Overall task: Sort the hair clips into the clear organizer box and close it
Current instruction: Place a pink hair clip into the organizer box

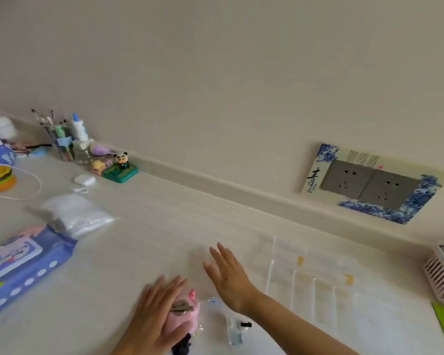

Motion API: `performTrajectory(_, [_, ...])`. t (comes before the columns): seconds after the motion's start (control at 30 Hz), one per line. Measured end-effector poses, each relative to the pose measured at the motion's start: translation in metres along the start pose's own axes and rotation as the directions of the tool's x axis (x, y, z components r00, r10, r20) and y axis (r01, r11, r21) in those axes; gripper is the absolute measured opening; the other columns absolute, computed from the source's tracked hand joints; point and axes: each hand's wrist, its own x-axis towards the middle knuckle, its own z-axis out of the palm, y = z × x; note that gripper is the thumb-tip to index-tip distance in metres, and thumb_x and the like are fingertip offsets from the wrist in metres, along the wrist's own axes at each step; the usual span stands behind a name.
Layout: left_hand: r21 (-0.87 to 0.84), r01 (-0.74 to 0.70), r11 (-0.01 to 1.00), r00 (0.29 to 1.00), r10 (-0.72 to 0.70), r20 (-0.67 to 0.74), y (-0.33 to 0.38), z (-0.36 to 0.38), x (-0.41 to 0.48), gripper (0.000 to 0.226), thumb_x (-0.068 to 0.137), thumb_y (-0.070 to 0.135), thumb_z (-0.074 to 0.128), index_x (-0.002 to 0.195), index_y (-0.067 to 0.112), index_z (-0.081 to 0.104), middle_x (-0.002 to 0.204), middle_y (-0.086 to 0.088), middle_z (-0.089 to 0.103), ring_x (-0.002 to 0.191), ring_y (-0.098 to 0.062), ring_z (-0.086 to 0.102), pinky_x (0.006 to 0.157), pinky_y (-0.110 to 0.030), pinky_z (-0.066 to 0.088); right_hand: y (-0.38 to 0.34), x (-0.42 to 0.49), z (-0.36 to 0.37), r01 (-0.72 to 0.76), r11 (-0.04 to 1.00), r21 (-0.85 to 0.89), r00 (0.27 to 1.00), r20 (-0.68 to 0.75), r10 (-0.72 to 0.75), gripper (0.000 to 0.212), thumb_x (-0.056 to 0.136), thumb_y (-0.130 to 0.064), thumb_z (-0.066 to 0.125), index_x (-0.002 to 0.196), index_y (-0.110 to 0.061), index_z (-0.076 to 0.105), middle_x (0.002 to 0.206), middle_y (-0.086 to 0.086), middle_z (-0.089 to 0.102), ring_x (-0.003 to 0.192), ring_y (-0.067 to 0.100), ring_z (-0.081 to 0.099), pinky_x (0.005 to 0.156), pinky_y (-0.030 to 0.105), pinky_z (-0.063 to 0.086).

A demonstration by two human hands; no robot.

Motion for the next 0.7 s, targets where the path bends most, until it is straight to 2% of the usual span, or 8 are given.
performTrajectory(0.1, [-0.018, -0.086, 0.996, 0.996, 0.086, -0.021, -0.003, 0.003, -0.006, 0.080, 0.077, 0.078, 0.031, 0.145, 0.038, 0.016, 0.152, 0.021, 0.018, 0.140, -0.001, 0.016, 0.108, -0.019, 0.010, 0.017, 0.014, 0.015, 0.028, 0.984, -0.174, 1.000, 0.008, -0.027, 0.070, 0.091, -0.061, 0.008, 0.148, -0.022, 0.001, 0.159, -0.001, -0.006, 0.145, 0.014, -0.010, 0.119, 0.034, -0.003])
performTrajectory(0.23, [0.182, -0.200, 0.963, 0.979, 0.191, 0.063, -0.019, 0.008, -0.021, 0.067, 0.082, 0.042, 0.037, 0.146, 0.036, 0.016, 0.153, 0.024, 0.013, 0.135, -0.002, 0.028, 0.105, -0.017, 0.016, 0.018, -0.001, 0.028, 0.136, 0.967, -0.215, 0.990, 0.004, -0.139, 0.067, 0.092, -0.055, 0.009, 0.146, -0.018, 0.025, 0.157, -0.001, 0.019, 0.145, 0.011, 0.008, 0.116, 0.027, 0.003])
performTrajectory(0.3, [0.087, -0.259, 0.962, 0.960, 0.247, 0.129, -0.015, -0.001, -0.028, 0.066, 0.088, 0.059, 0.032, 0.146, 0.040, 0.009, 0.153, 0.028, 0.008, 0.138, 0.005, 0.017, 0.107, -0.021, 0.017, 0.017, -0.015, 0.033, 0.198, 0.961, -0.194, 0.980, 0.006, -0.201, 0.056, 0.098, -0.046, 0.015, 0.141, -0.018, 0.036, 0.152, -0.002, 0.031, 0.141, 0.010, 0.017, 0.113, 0.022, 0.008])
performTrajectory(0.33, [-0.006, -0.298, 0.955, 0.947, 0.297, 0.121, -0.012, -0.007, -0.029, 0.083, 0.077, 0.077, 0.036, 0.144, 0.045, -0.001, 0.152, 0.032, 0.001, 0.139, 0.009, 0.008, 0.110, -0.020, 0.011, 0.018, -0.024, 0.036, 0.215, 0.960, -0.177, 0.976, -0.002, -0.218, 0.051, 0.099, -0.041, 0.018, 0.140, -0.018, 0.037, 0.150, -0.002, 0.033, 0.140, 0.010, 0.020, 0.112, 0.020, 0.010])
performTrajectory(0.37, [-0.085, -0.270, 0.959, 0.936, 0.282, 0.213, -0.003, -0.015, -0.033, 0.101, 0.062, 0.088, 0.041, 0.139, 0.050, -0.012, 0.149, 0.036, -0.008, 0.138, 0.012, -0.001, 0.113, -0.017, 0.005, 0.020, -0.033, 0.040, 0.224, 0.959, -0.174, 0.973, -0.008, -0.229, 0.049, 0.100, -0.040, 0.019, 0.140, -0.019, 0.037, 0.150, -0.003, 0.034, 0.140, 0.010, 0.022, 0.112, 0.019, 0.011])
performTrajectory(0.43, [-0.089, -0.269, 0.959, 0.919, 0.283, 0.273, 0.010, -0.019, -0.037, 0.113, 0.051, 0.090, 0.050, 0.131, 0.058, -0.023, 0.146, 0.038, -0.017, 0.136, 0.014, -0.010, 0.114, -0.017, 0.001, 0.027, -0.050, 0.049, 0.221, 0.956, -0.192, 0.973, -0.016, -0.228, 0.051, 0.099, -0.044, 0.019, 0.141, -0.022, 0.037, 0.150, -0.004, 0.033, 0.139, 0.008, 0.024, 0.114, 0.019, 0.011])
performTrajectory(0.57, [-0.267, -0.239, 0.934, 0.923, 0.304, 0.237, 0.033, -0.008, -0.038, 0.107, 0.055, 0.077, 0.065, 0.136, 0.054, 0.000, 0.150, 0.025, 0.015, 0.139, 0.006, 0.013, 0.116, -0.028, 0.020, 0.039, -0.089, 0.057, 0.187, 0.956, -0.226, 0.980, -0.023, -0.197, 0.054, 0.095, -0.053, 0.018, 0.141, -0.030, 0.036, 0.152, -0.009, 0.029, 0.139, 0.006, 0.024, 0.118, 0.029, 0.014])
performTrajectory(0.7, [-0.271, -0.225, 0.936, 0.913, 0.299, 0.276, 0.067, 0.006, -0.043, 0.110, 0.054, 0.079, 0.063, 0.141, 0.044, 0.006, 0.150, 0.026, 0.013, 0.138, 0.003, 0.016, 0.115, -0.031, 0.023, 0.054, -0.133, 0.054, 0.081, 0.971, -0.225, 0.992, -0.076, -0.101, 0.053, 0.096, -0.051, 0.020, 0.141, -0.028, 0.036, 0.153, -0.005, 0.028, 0.140, 0.009, 0.024, 0.119, 0.034, 0.015])
